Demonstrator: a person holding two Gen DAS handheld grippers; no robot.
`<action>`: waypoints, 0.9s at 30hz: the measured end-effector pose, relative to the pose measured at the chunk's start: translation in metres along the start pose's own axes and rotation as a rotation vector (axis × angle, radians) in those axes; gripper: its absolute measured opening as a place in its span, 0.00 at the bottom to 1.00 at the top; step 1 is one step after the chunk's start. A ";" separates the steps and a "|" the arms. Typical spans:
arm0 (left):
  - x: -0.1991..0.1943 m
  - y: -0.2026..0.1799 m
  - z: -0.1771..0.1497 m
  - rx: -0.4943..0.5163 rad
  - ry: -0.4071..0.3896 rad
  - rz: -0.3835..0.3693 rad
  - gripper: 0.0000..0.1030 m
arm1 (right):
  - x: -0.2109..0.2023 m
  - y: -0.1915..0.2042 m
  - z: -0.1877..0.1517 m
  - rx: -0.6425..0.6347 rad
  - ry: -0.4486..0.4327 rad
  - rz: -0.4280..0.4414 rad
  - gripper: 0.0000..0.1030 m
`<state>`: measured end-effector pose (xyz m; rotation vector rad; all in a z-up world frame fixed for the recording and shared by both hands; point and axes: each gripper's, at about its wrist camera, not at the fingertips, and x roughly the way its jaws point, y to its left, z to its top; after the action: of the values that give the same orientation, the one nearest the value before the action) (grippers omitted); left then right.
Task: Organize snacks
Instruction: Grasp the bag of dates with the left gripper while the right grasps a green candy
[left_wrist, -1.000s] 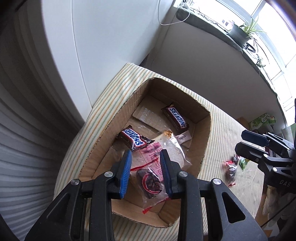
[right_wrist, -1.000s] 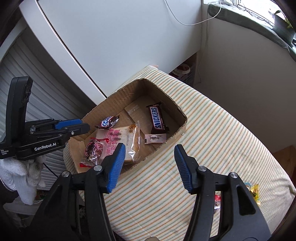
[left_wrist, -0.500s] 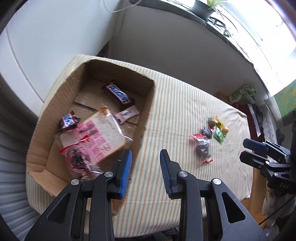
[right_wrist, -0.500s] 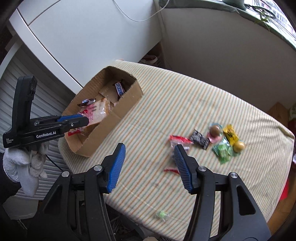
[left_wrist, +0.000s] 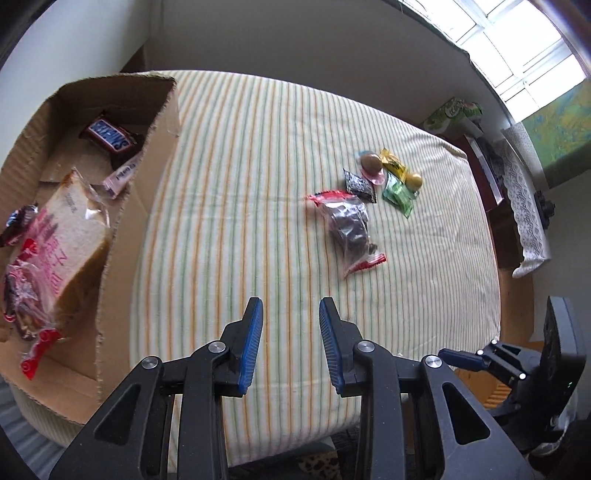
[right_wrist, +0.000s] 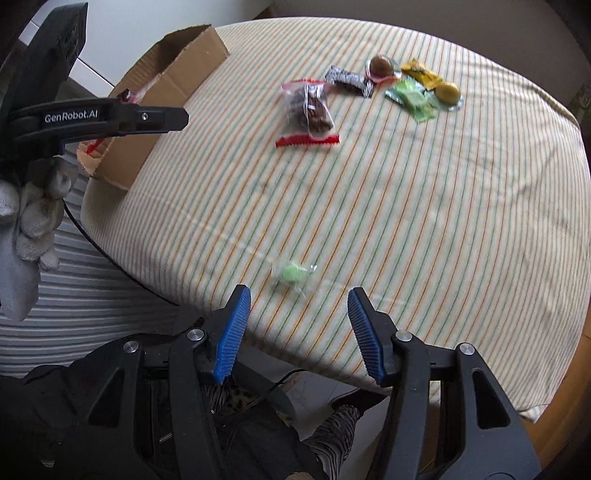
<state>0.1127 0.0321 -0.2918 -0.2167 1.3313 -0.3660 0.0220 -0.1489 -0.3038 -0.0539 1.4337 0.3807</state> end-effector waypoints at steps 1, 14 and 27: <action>0.004 -0.002 -0.001 0.001 0.013 -0.007 0.29 | 0.005 0.000 -0.003 0.010 0.007 0.011 0.56; 0.042 -0.022 0.007 -0.024 0.087 -0.057 0.29 | 0.034 0.000 0.007 0.126 -0.029 0.023 0.51; 0.058 -0.037 0.047 -0.110 0.069 -0.096 0.29 | 0.027 -0.012 0.014 0.101 -0.055 -0.067 0.29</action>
<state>0.1648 -0.0271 -0.3205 -0.3639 1.4138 -0.3839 0.0411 -0.1501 -0.3303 -0.0097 1.3915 0.2533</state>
